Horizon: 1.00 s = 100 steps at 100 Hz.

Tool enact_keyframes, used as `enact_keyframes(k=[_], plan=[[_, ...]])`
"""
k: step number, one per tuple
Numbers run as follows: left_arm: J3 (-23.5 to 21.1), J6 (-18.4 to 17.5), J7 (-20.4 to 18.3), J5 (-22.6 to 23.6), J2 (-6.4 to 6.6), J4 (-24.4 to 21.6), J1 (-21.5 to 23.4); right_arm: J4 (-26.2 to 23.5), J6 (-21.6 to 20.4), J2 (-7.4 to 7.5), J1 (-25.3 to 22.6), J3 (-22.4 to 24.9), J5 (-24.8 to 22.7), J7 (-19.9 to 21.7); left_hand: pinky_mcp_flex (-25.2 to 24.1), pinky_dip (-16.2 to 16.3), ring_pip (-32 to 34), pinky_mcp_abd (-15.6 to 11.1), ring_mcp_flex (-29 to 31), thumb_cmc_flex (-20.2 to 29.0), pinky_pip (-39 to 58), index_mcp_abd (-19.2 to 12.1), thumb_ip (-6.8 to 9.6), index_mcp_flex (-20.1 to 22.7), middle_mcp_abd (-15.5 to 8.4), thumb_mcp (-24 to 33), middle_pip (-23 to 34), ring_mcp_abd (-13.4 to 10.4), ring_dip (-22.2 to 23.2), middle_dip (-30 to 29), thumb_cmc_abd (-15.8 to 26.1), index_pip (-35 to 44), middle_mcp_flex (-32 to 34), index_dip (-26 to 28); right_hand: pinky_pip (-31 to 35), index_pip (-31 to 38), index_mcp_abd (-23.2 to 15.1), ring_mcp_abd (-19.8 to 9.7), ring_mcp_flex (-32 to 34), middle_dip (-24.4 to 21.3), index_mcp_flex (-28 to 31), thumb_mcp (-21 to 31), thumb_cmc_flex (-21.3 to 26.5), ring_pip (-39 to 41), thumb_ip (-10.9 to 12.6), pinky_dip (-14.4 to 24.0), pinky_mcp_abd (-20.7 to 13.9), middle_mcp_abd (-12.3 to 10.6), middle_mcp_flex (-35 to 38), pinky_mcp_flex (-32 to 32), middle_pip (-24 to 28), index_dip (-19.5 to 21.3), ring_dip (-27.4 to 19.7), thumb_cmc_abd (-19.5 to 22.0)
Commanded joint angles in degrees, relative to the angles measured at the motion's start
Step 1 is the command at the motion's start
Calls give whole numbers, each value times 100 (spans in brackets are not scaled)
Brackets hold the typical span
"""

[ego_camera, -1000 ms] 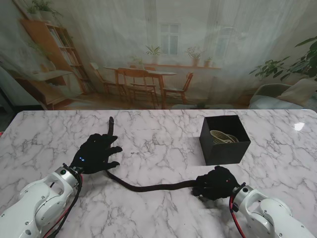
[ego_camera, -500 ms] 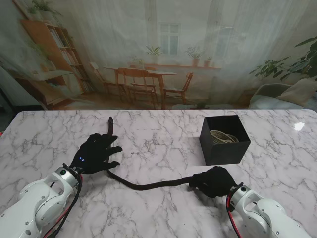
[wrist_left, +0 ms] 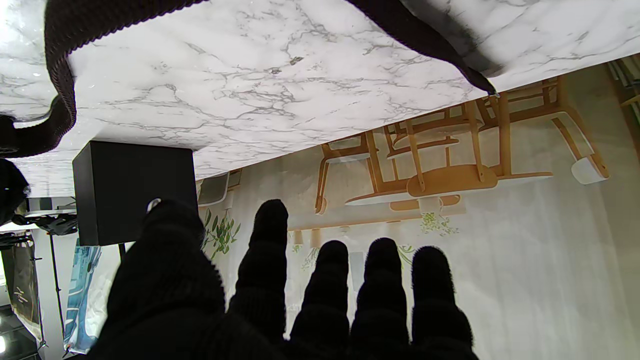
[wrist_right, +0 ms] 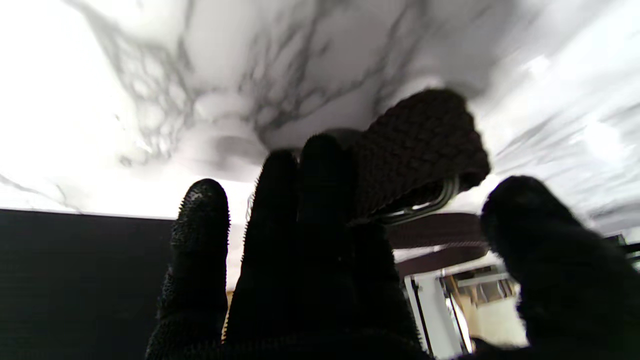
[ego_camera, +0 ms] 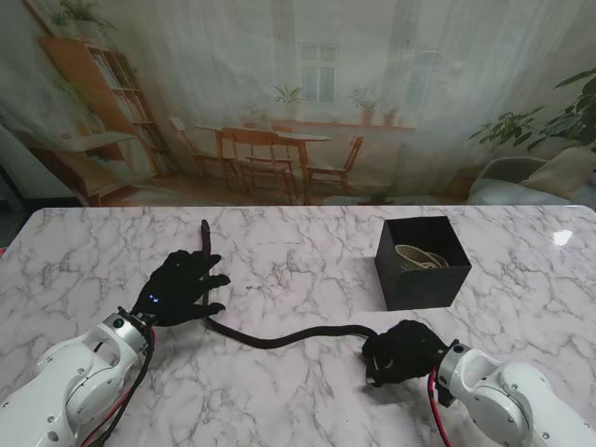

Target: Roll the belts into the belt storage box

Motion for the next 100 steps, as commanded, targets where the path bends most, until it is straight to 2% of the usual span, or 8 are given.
enact_keyframes(k=[1,24,34,42,54,68,84,100], plan=[[9,-16,-51,7,-13,-4,4,-119,-26,103,-104,26,29,167,-100,94,-185,105,-179,189,-171,117,-108,90,82,22,-96,74,18,54,182,61,-194,55,-258,31,741,-481,-575,-229,-290,118,173,-380,274,-164,-182,-217,-659,-277,-742,192,-293,63],[-6,-7,-36,8,-14,-7,13,-499,-42,204,-172,171,72,1077,-99,95,-185,109,-182,202,-173,116,-107,93,85,25,-97,75,18,54,181,64,-194,56,-627,-512,775,-626,-1244,-474,-1244,2304,1347,-619,961,-291,-386,-419,-1493,-589,-1307,466,-501,-705],[-6,-9,-38,8,-14,-6,12,-401,-54,192,-123,94,-450,789,-93,97,-181,106,-176,206,-169,120,-107,92,87,25,-97,76,19,54,180,64,-194,56,-517,-176,18,-866,-868,-290,-1135,2323,2354,-421,618,-303,-455,-1004,-1203,-415,-932,853,-400,-769],[-2,-10,-42,3,-15,-4,9,-125,-56,173,-37,-49,-982,-89,-94,97,-182,106,-179,208,-169,118,-107,91,84,25,-96,69,18,55,183,65,-197,56,-357,371,-737,-787,-435,51,-617,1676,2156,-143,305,-301,-279,-1173,-681,-259,-274,1108,-261,-756],[2,-3,-46,4,-15,-5,7,265,20,141,118,-289,-991,-820,-95,98,-184,100,-186,203,-167,121,-106,80,88,24,-111,64,18,50,187,61,-249,54,-118,2285,-2005,-67,-22,1161,41,725,1980,289,-546,-96,198,-427,-466,-196,457,286,476,-856],[-1,-2,-29,4,-16,-2,8,437,55,124,203,-415,-922,-1071,-105,98,-186,98,-200,202,-169,125,-106,79,100,25,-116,65,18,48,191,60,-283,54,-33,2746,-2398,479,-244,1339,730,421,1770,455,-607,104,581,101,-1237,-394,501,-11,890,-710],[-6,0,-20,1,-17,-4,12,477,111,117,218,-470,-946,-1189,-111,96,-186,97,-212,187,-174,118,-108,77,95,20,-120,78,19,45,191,60,-305,55,-205,2941,-2232,795,-1170,762,1207,491,1439,220,-556,240,778,745,-2946,-760,42,-397,809,-758],[-9,-2,-9,2,-18,-2,14,534,135,83,268,-544,-564,-1050,-112,97,-187,104,-220,180,-176,120,-108,74,87,21,-120,76,18,44,195,59,-309,54,-508,3024,-1471,1060,-1109,247,1439,579,1617,5,-588,51,1060,995,-2803,-711,37,-515,444,-790]])
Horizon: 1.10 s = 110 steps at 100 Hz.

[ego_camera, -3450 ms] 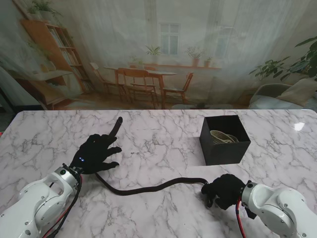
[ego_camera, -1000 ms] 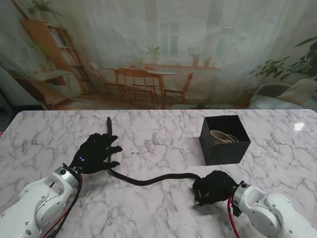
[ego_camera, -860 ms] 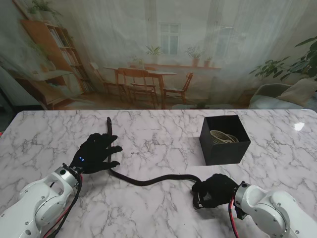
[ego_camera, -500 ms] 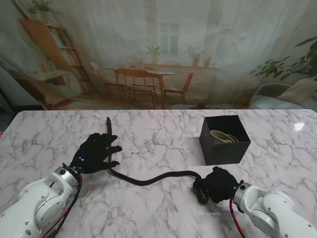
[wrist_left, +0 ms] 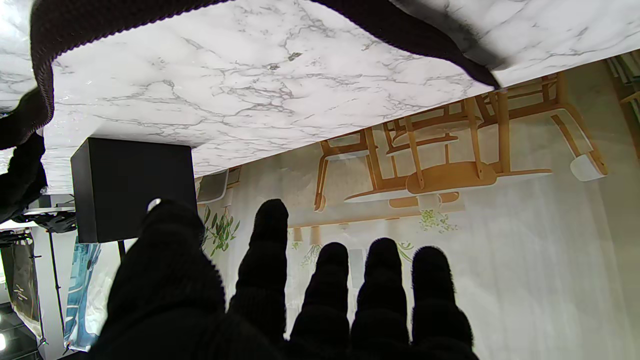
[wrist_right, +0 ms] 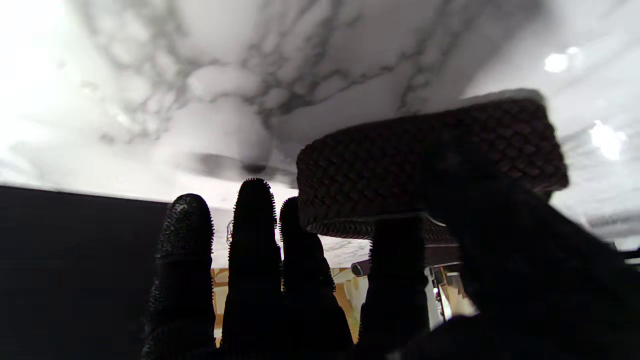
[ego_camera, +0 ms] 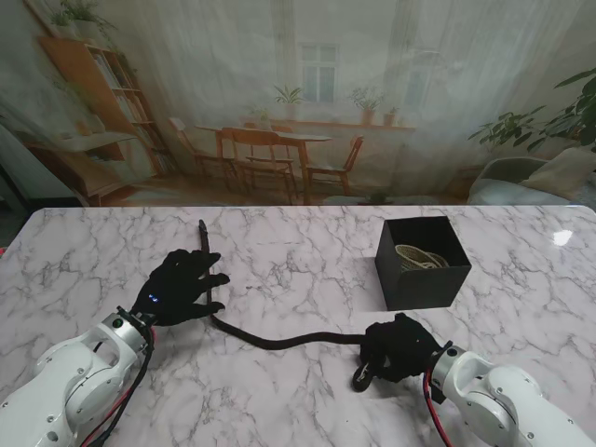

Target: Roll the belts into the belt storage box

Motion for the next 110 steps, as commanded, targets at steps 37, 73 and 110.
enact_keyframes(k=[37,73,110], plan=[[-1,-14,-48,3,-15,-2,14,325,248,-89,112,-245,-260,-798,-113,96,-190,106,-225,165,-184,122,-110,79,89,22,-107,73,17,44,201,40,-229,52,860,793,587,-581,2330,1443,158,-100,724,861,-117,155,-26,-1113,3487,1273,1747,107,715,574],[3,-13,-34,7,-14,4,9,688,215,-124,327,-506,-272,-1510,-111,97,-191,101,-226,179,-194,119,-108,74,87,28,-110,74,16,43,193,37,-235,51,1123,-1186,-334,-464,3379,1727,-2433,357,572,1735,681,71,-26,-1071,4510,1616,2699,-71,1105,884],[4,-13,-4,14,-14,14,6,613,70,-151,302,-457,-83,-1394,-108,100,-186,99,-220,193,-193,118,-107,75,90,26,-103,76,17,46,190,41,-228,52,1040,742,110,-665,3130,1393,57,105,958,1424,-71,50,-181,-1127,4494,1584,2041,-1176,1000,590]])
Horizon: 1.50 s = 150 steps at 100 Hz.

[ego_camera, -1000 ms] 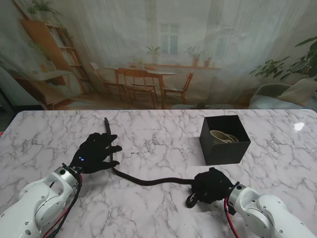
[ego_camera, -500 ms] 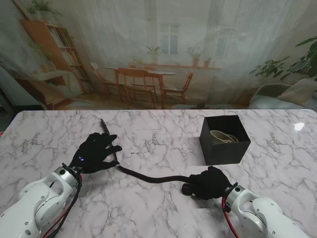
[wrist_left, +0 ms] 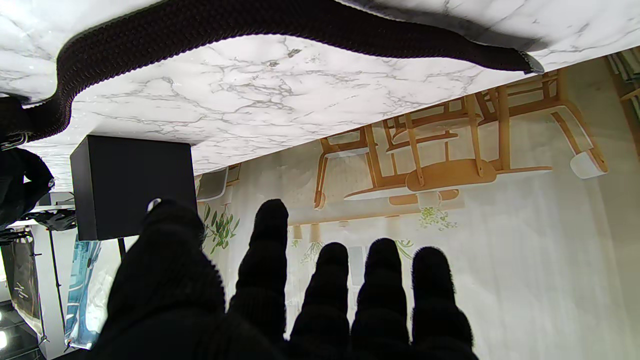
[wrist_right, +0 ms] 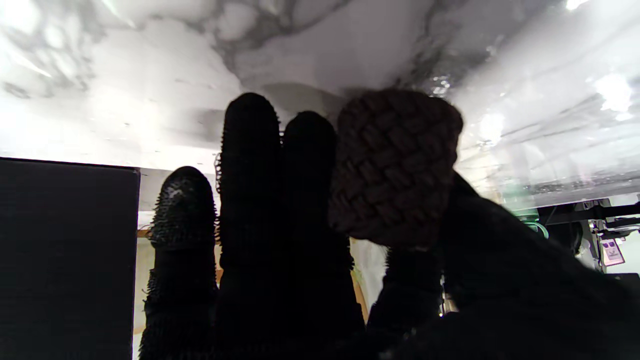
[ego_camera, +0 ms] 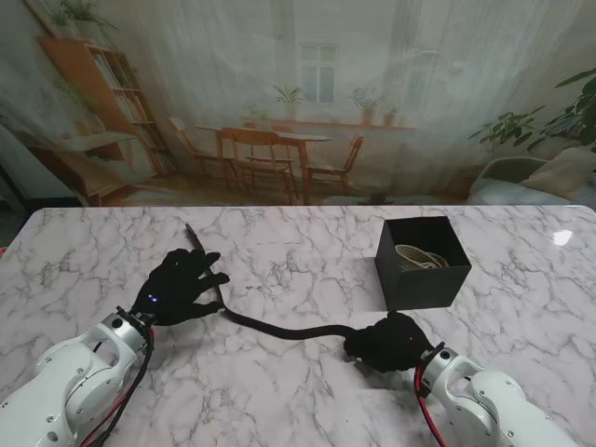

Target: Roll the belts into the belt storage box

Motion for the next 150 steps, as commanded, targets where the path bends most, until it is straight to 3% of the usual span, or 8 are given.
enact_keyframes(k=[1,12,24,55,61,76,100,150], plan=[[10,-10,-59,7,-13,9,2,-51,-19,-26,-31,15,93,41,-95,99,-187,98,-215,191,-192,115,-107,74,90,25,-103,74,17,46,191,40,-229,51,24,865,1049,-543,-116,-107,351,390,694,-209,-122,-21,-178,-609,499,-33,-133,-545,-58,-238],[10,-13,-71,2,-13,5,4,-118,-69,-12,-68,63,50,111,-98,98,-187,104,-213,181,-194,115,-108,75,87,21,-103,71,16,46,192,42,-227,52,-48,738,1782,-881,-619,-549,924,392,-501,-800,-50,3,-547,-795,364,-180,-904,230,-336,-353],[10,-16,-78,-5,-14,5,2,-529,-234,27,-264,327,162,982,-109,97,-190,99,-217,164,-200,122,-110,74,84,17,-104,70,15,45,185,41,-229,51,-235,-986,2464,-1009,-1369,-994,742,439,-1494,-1328,700,29,-751,-703,-295,-581,-1672,1464,-709,70],[5,-12,-71,-9,-15,4,3,-1475,-651,183,-583,876,178,2818,-100,98,-191,94,-216,163,-201,119,-108,77,88,26,-109,73,16,45,184,40,-229,52,-917,-2093,3129,-1304,-2560,-1613,-959,1473,-1101,-1878,1128,-119,-1103,-894,-1812,-1355,-2325,1615,-1212,-449],[4,-12,-68,-11,-16,5,3,-1463,-705,189,-566,874,-43,2694,-105,97,-191,100,-217,162,-205,115,-109,78,87,25,-109,68,16,45,183,41,-230,53,-882,-1986,3004,-1331,-2500,-1572,-929,1981,-696,-1802,1174,-106,-1189,-1016,-1776,-1261,-2159,1788,-1196,-685],[1,-8,-55,-12,-17,8,4,-1269,-656,196,-474,743,-760,1837,-102,98,-188,100,-211,175,-205,123,-107,75,79,28,-106,70,17,47,183,41,-226,53,-543,-1118,2093,-1143,-1921,-398,-308,1907,483,-1330,209,-110,-1270,-1042,-1017,-809,-1551,2327,-877,-1520],[1,-4,-47,-21,-19,15,3,-873,-280,172,-330,460,-829,1133,-104,100,-188,98,-213,177,-202,124,-107,73,85,26,-105,70,18,47,185,42,-236,52,-366,1083,416,-529,-1735,835,518,361,-88,-546,-243,88,-476,-621,-1503,-918,-320,1521,102,-638],[3,-11,-26,-23,-20,29,-4,-751,41,103,-334,311,-463,987,-111,99,-190,97,-220,168,-209,121,-108,68,85,23,-101,66,19,47,188,43,-248,52,-1206,1446,714,761,-3107,-1716,1965,192,-649,-1820,-135,82,1063,657,-4990,-1112,-2354,664,-1050,-924]])
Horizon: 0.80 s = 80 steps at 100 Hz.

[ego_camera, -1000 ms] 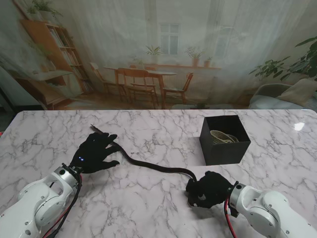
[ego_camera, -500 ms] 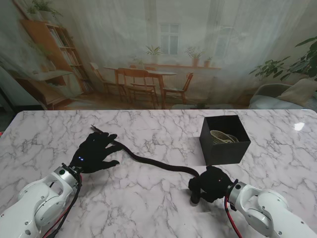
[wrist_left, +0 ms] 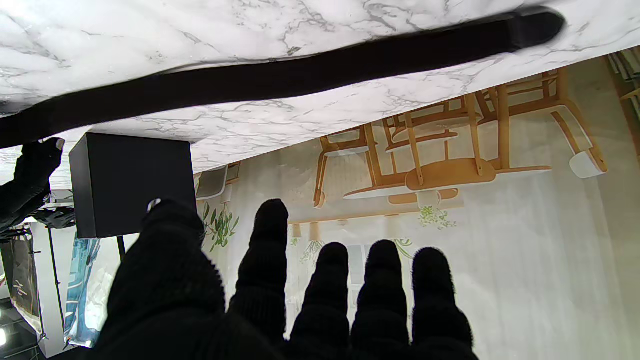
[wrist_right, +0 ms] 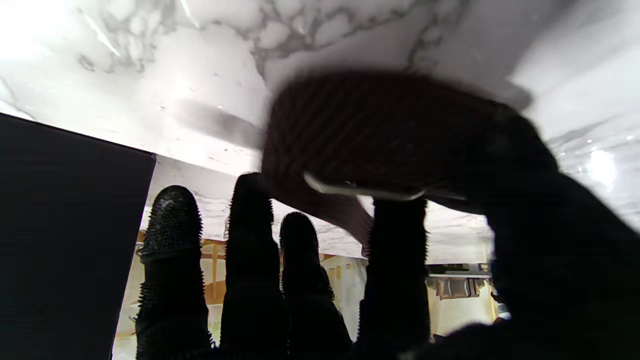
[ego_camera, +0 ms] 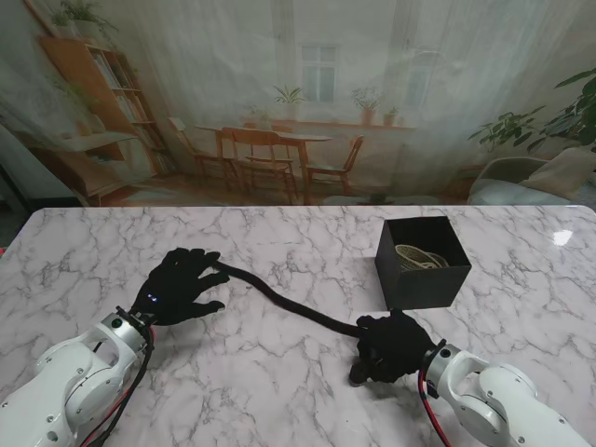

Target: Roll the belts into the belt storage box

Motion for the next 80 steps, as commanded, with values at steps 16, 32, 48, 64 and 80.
enact_keyframes(k=[16,32,48,64,80], plan=[[6,-7,-38,2,-13,20,2,117,218,-55,-1,-86,249,116,-100,99,-150,98,-157,159,-145,111,-109,64,76,21,-100,55,18,46,185,42,-245,50,-381,1376,-107,772,-130,-116,936,380,172,-594,54,-936,662,-268,-328,230,-122,187,-799,252],[11,-13,-41,6,-11,23,-1,177,322,-60,5,-133,218,-6,-120,93,-156,111,-164,145,-165,112,-111,60,71,19,-103,47,15,45,192,40,-248,49,-58,1372,13,376,202,-34,900,378,230,-332,62,-993,329,-296,-338,662,45,222,-692,336],[16,-17,-28,12,-10,32,-6,214,389,-41,13,-157,10,-186,-140,84,-164,118,-167,131,-194,108,-112,61,63,19,-108,58,12,43,193,39,-251,49,386,1372,-82,-123,308,5,814,309,218,31,81,-784,-109,-254,-276,657,150,290,-215,423],[17,-11,-25,15,-10,33,-5,246,439,-52,22,-184,51,-226,-152,75,-168,132,-165,132,-223,107,-112,64,73,22,-109,54,11,43,186,40,-244,50,869,1407,9,-192,1027,111,689,329,318,545,68,-462,-471,-201,82,1193,390,290,225,444],[18,-5,-26,20,-9,32,-5,337,431,-75,61,-233,178,-366,-167,64,-174,145,-170,130,-255,101,-112,62,68,23,-113,45,10,43,188,38,-248,50,1115,1427,-169,-357,1316,231,326,257,382,737,38,-365,-496,-399,-219,1422,605,300,480,558]])
